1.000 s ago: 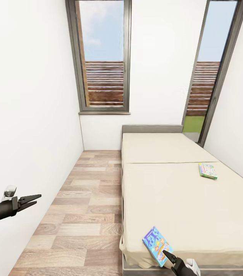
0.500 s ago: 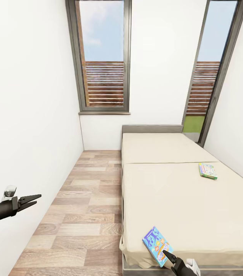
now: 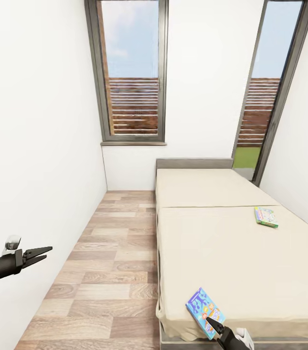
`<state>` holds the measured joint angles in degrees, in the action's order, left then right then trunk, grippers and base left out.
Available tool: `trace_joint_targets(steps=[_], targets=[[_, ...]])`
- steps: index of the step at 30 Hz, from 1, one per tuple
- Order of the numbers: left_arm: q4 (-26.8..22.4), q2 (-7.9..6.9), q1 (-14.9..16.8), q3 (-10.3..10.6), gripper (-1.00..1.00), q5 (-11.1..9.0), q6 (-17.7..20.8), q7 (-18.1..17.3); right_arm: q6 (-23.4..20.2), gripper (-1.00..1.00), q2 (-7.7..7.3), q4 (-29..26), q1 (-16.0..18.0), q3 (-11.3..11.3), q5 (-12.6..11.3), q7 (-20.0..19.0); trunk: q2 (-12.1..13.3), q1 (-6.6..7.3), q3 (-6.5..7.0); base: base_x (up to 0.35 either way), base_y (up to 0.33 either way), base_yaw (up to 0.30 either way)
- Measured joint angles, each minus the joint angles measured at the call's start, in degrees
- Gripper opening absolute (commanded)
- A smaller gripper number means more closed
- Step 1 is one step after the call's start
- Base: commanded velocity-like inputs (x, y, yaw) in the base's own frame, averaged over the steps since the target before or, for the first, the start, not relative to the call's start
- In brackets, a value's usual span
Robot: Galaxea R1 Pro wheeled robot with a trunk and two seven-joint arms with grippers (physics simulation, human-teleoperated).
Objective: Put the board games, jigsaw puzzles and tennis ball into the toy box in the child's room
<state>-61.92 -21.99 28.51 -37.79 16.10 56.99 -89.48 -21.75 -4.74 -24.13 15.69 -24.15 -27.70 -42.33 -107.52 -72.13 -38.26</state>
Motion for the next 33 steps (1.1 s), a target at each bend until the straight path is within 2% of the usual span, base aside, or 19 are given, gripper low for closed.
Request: trace_joint_targets(steps=[15,33], targets=[[0.0,0.0,0.0,0.0,1.0,0.0,0.0,0.0,0.0,1.0,-0.01,0.01,0.0,0.0,0.0,0.0,0.0,0.0,0.0,0.001,0.002,0.0],[-0.01,0.0,0.0,0.0,1.0,0.0,0.0,0.0,0.0,1.0,0.02,0.02,0.0,0.0,0.0,0.0,0.0,0.0,0.0,0.078,0.0,0.0]])
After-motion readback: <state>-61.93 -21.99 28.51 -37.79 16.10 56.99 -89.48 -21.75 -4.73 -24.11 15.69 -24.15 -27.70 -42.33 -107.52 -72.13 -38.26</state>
